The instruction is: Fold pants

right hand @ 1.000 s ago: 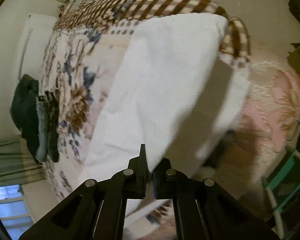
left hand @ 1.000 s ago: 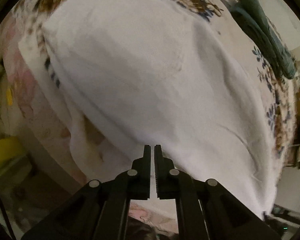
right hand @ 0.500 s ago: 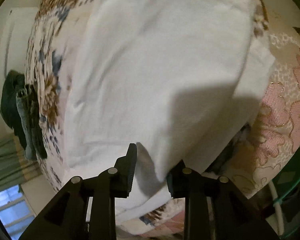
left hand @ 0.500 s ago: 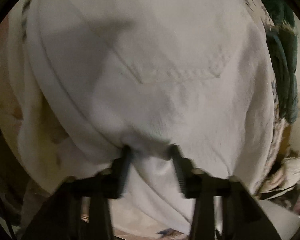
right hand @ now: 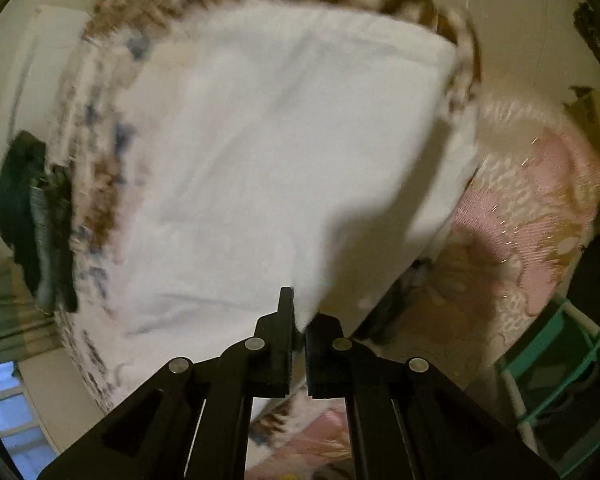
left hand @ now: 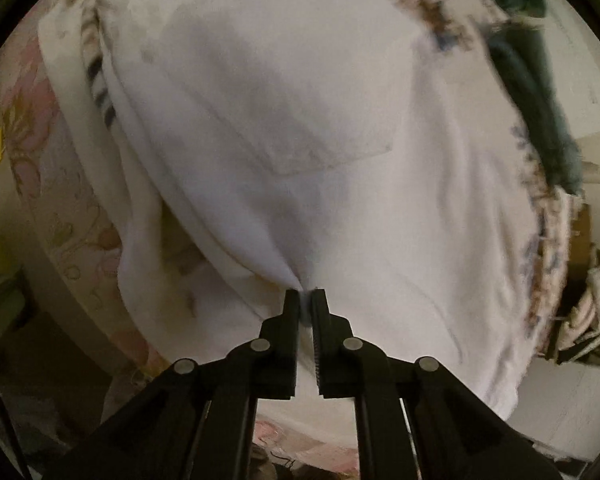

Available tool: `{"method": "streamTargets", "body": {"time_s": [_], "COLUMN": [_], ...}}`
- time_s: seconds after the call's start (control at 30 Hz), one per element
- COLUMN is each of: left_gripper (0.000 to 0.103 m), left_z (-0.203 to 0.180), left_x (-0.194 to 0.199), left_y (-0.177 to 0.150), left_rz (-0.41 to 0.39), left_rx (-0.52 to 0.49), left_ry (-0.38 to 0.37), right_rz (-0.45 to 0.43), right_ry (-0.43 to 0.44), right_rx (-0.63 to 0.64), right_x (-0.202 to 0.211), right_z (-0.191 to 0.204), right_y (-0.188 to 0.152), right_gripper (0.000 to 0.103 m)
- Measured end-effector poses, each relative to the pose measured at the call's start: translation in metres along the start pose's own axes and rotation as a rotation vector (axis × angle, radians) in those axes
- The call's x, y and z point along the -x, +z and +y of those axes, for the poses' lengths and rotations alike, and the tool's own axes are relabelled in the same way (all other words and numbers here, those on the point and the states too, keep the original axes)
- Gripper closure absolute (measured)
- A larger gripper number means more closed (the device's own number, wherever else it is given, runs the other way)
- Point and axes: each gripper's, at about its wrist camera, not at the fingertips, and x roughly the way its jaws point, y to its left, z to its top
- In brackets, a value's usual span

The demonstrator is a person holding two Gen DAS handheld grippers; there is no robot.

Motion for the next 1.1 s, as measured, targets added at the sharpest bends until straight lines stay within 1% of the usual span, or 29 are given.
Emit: {"method": "streamTargets", "body": {"time_s": [0.03,0.07,0.1,0.13,0.17,0.2,0.23,0.27,0.33,0.37,0.4,0.43,0.5,0.6,0.63,0.67,0.7,0.73,0.77,0.8,0.83,0.87,0.93,0.97,1.03,1.07,1.1], "left_gripper": [0.094,0.093,0.091,0.090,0.089,0.084,0.080,0.072,0.046,0.016,0.004,0.004,0.004,0.004,0.004,0.004,0.004,0.004,0.004,0.004,0.004,0.004,0.004,0.004,0.004,0.004,0.004], "left_z": [-0.001,0.000,0.004,0.000,-0.008,-0.015,-0.022,-0.029,-0.040,-0.045,-0.048,-0.050,-0.048,-0.043,-0.044,-0.044,-0.044,-0.044,-0.045,-0.045,-0.046,-0.046,-0.047,-0.046,-0.054,-0.054,-0.054], "left_x": [-0.010,-0.011,-0.006,-0.004,0.001,0.007,0.011,0.017,0.028,0.032,0.035,0.038,0.037,0.029,0.027,0.023,0.019,0.016,0.013,0.009,0.005,0.003,-0.001,-0.001,-0.003,-0.001,-0.001], "left_y": [0.003,0.004,0.001,0.001,0.000,-0.002,-0.005,-0.008,-0.011,-0.011,-0.009,-0.006,0.004,0.017,0.018,0.019,0.019,0.018,0.016,0.015,0.012,0.010,0.008,0.008,0.014,0.014,0.016], "left_rz": [0.023,0.032,0.038,0.045,0.044,0.035,0.026,0.012,-0.026,-0.050,-0.068,-0.083,-0.081,-0.068,-0.067,-0.065,-0.062,-0.060,-0.053,-0.045,-0.031,-0.022,-0.004,-0.002,-0.007,-0.010,-0.014], "left_rx": [0.005,0.014,0.016,0.004,-0.044,-0.093,-0.128,-0.186,-0.272,-0.315,-0.339,-0.349,-0.335,-0.289,-0.281,-0.279,-0.281,-0.284,-0.288,-0.292,-0.298,-0.303,-0.316,-0.322,-0.339,-0.348,-0.360], "left_ry": [0.016,0.022,0.024,0.033,0.054,0.077,0.091,0.114,0.163,0.185,0.196,0.202,0.208,0.208,0.207,0.209,0.214,0.218,0.222,0.224,0.226,0.229,0.232,0.232,0.231,0.232,0.238], "right_rz": [0.034,0.067,0.074,0.071,0.063,0.055,0.033,0.018,0.021,0.032,0.041,0.043,0.011,-0.084,-0.099,-0.114,-0.118,-0.113,-0.108,-0.108,-0.107,-0.123,-0.162,-0.185,-0.197,-0.169,-0.093], "right_ry": [-0.024,-0.042,-0.028,-0.029,-0.045,-0.057,-0.082,-0.094,-0.108,-0.092,-0.076,-0.065,-0.067,-0.078,-0.069,-0.054,-0.010,0.011,0.014,0.016,-0.008,-0.031,-0.069,-0.094,-0.136,-0.157,-0.180], "right_rx": [-0.013,-0.037,-0.046,-0.049,-0.038,-0.023,0.011,0.043,0.125,0.147,0.141,0.102,0.001,-0.181,-0.213,-0.252,-0.279,-0.286,-0.277,-0.264,-0.250,-0.243,-0.224,-0.212,-0.215,-0.209,-0.206], "right_x": [-0.010,-0.016,-0.015,-0.011,0.000,0.006,0.019,0.028,0.039,0.043,0.045,0.046,0.048,0.051,0.049,0.045,0.039,0.032,0.026,0.020,0.015,0.016,0.030,0.041,0.054,0.050,0.036], "right_z": [-0.005,-0.012,-0.015,-0.015,-0.014,-0.012,-0.005,0.002,0.023,0.033,0.037,0.036,0.020,-0.023,-0.032,-0.042,-0.049,-0.051,-0.052,-0.048,-0.043,-0.040,-0.032,-0.028,-0.028,-0.030,-0.034], "right_y": [0.004,0.006,0.007,0.006,0.004,0.001,-0.004,-0.008,-0.018,-0.021,-0.021,-0.019,-0.013,0.003,0.006,0.010,0.013,0.015,0.015,0.014,0.012,0.009,0.002,-0.003,-0.012,-0.014,-0.012], "right_gripper": [0.089,0.085,0.085,0.079,0.073,0.060,0.051,0.049,0.046,0.045,0.044,0.044,0.044,0.044,0.044,0.044,0.044,0.046,0.050,0.078,0.090,0.090,0.094,0.095,0.095,0.095,0.094]}}
